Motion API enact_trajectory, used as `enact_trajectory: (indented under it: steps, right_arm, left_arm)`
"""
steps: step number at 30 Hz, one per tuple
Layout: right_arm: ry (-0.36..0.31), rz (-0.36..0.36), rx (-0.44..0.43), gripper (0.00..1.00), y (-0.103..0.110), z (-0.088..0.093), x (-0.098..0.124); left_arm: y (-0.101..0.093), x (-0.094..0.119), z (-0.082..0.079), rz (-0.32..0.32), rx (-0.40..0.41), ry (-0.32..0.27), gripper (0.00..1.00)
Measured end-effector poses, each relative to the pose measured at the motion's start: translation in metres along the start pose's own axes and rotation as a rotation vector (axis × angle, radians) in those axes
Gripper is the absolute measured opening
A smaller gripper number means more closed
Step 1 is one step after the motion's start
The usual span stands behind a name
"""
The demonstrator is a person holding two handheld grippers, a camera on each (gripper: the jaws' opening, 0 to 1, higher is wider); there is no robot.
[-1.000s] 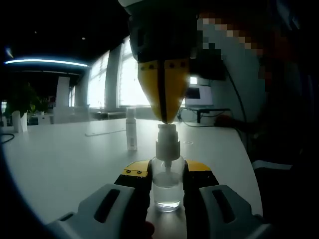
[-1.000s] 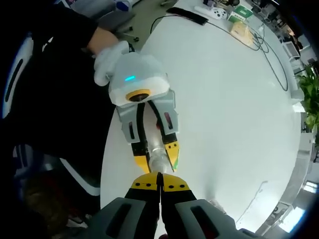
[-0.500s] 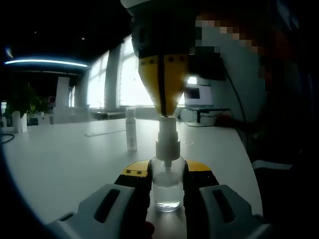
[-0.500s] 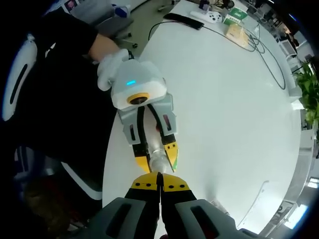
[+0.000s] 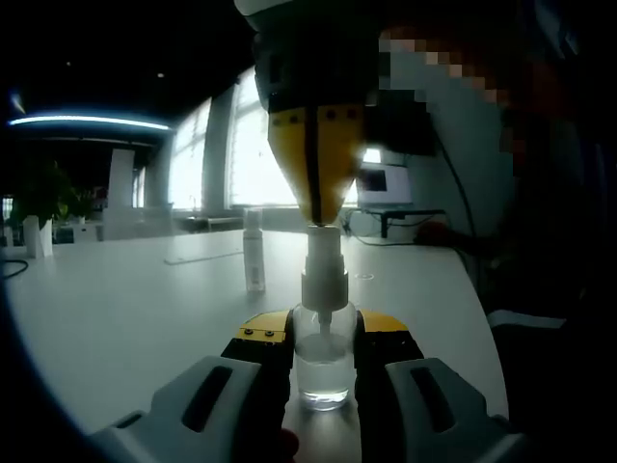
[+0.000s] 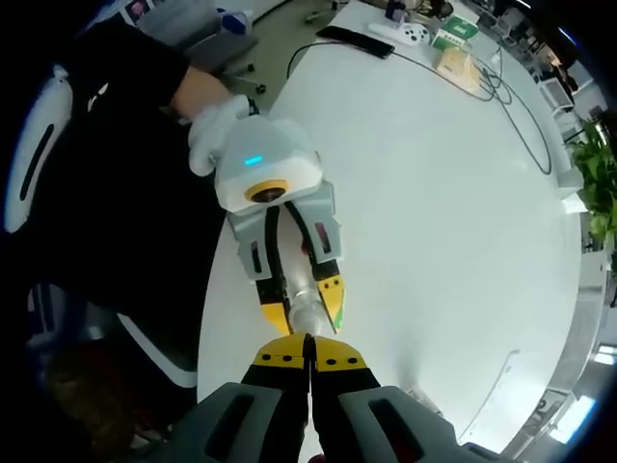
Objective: Clamp pump bottle remove cover press pump head put on cover
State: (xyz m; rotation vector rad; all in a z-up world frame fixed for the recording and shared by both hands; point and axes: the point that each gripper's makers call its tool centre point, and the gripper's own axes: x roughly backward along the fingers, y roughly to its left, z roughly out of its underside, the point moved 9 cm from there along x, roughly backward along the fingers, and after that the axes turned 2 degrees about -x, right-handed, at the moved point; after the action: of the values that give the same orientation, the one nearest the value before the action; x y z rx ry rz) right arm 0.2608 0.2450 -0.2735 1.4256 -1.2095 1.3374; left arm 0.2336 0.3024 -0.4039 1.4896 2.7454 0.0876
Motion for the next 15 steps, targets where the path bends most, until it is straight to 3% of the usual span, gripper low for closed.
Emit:
enact_trajectory:
  steps: [15]
  right_arm:
    - [0.001,-0.004,-0.004,0.0,-0.0007,0.0013,0.0]
  left_arm:
    - [0.0013,-0.001,0.0008,0.001,0.0,0.0,0.15]
